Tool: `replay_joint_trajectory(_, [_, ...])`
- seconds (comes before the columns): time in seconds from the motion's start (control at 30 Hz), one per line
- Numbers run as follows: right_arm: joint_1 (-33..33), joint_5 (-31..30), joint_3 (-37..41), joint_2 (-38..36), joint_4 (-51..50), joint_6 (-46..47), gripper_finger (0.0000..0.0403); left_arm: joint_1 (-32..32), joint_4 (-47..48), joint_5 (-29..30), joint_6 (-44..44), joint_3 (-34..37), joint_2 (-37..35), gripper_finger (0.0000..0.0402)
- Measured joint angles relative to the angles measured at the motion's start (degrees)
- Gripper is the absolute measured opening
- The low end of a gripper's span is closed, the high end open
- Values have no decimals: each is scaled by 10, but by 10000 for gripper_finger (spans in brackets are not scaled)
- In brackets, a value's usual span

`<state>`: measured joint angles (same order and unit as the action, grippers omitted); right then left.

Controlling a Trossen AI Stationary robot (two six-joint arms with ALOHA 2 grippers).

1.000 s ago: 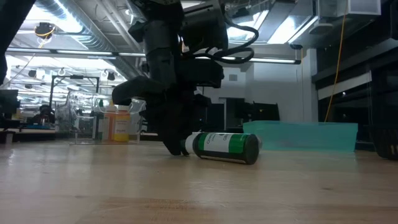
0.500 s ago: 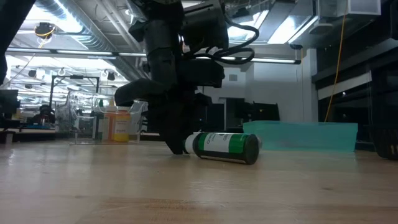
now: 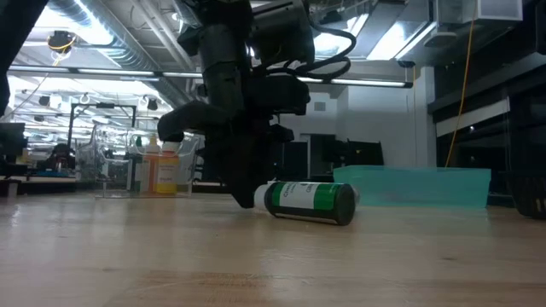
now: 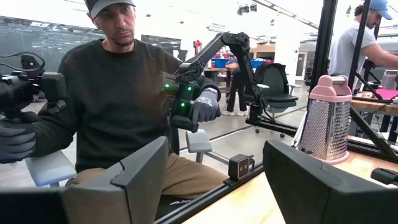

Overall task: Pick & Place Food Item
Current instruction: Put the green food coloring bottle into the transparent bin

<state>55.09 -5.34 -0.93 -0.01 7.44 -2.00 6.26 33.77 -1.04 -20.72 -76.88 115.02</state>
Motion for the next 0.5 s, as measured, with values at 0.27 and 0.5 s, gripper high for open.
replay_joint_trajectory(0.27, [0, 0, 0, 0, 0, 0, 259, 4, -2, 21, -10, 0, 0, 33])
replay_joint_trajectory(0.5, [0, 0, 0, 0, 0, 0, 259, 18, 2, 55, -10, 0, -5, 33])
